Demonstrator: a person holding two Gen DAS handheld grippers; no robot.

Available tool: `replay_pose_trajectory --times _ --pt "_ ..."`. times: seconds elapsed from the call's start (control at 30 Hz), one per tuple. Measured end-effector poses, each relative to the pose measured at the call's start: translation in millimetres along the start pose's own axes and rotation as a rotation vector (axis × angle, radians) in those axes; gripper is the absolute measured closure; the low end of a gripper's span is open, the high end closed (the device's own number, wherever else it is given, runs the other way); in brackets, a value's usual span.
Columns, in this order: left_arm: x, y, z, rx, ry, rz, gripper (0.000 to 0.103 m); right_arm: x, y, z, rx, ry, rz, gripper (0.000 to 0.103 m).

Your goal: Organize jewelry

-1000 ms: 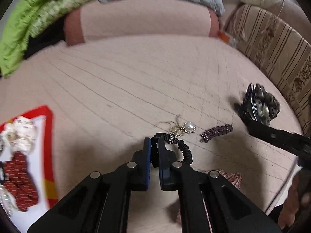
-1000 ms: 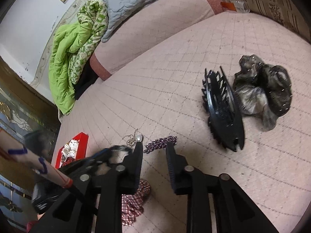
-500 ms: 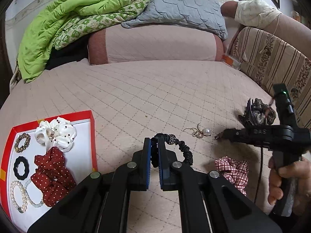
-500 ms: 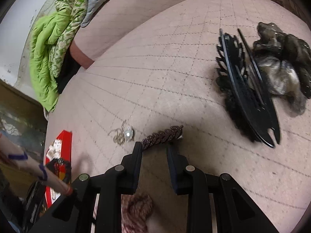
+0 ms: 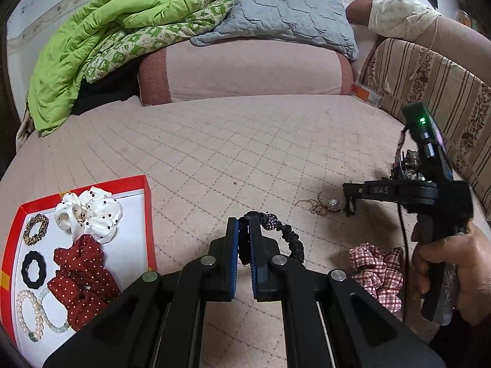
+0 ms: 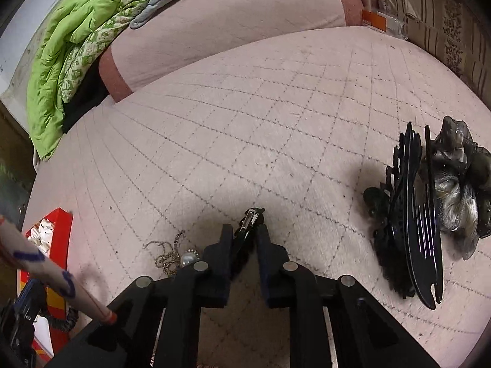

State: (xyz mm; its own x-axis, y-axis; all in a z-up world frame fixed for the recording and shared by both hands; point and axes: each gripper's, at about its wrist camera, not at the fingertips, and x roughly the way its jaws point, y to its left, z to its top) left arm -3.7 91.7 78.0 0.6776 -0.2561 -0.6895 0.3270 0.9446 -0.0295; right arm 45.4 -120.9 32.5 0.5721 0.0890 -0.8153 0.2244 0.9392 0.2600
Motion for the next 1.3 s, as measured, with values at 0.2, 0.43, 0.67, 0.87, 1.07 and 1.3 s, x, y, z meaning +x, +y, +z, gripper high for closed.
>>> replay_pose_trajectory --times 0.2,0.43,0.67,0.87,1.07,1.3 --pt "0.5 -0.1 -1.1 0.008 0.000 0.011 0.097 -8.9 -4.5 0.6 0.037 -0.022 0.082 0.091" --pt "-1.2 -1.1 -1.3 0.015 -0.003 0.025 0.097 -31.2 9.0 -2.7 0.016 -0.086 0.171 0.091" --pt "-7.3 -1.2 -0.7 0.013 -0.015 0.035 0.097 -52.5 33.0 -11.2 -0.058 -0.155 0.261 0.090" --pt "-20.5 2.0 0.2 0.004 -0.039 0.047 0.097 -64.0 53.0 -21.2 -0.110 -0.188 0.304 0.090" --pt "-35.7 8.8 -2.6 -0.006 -0.053 0.058 0.097 -75.0 65.8 -33.3 -0.148 -0.206 0.332 0.090" --pt "-60.9 20.3 -9.0 -0.027 -0.080 0.076 0.097 -82.0 79.6 -56.4 -0.190 -0.190 0.356 0.090"
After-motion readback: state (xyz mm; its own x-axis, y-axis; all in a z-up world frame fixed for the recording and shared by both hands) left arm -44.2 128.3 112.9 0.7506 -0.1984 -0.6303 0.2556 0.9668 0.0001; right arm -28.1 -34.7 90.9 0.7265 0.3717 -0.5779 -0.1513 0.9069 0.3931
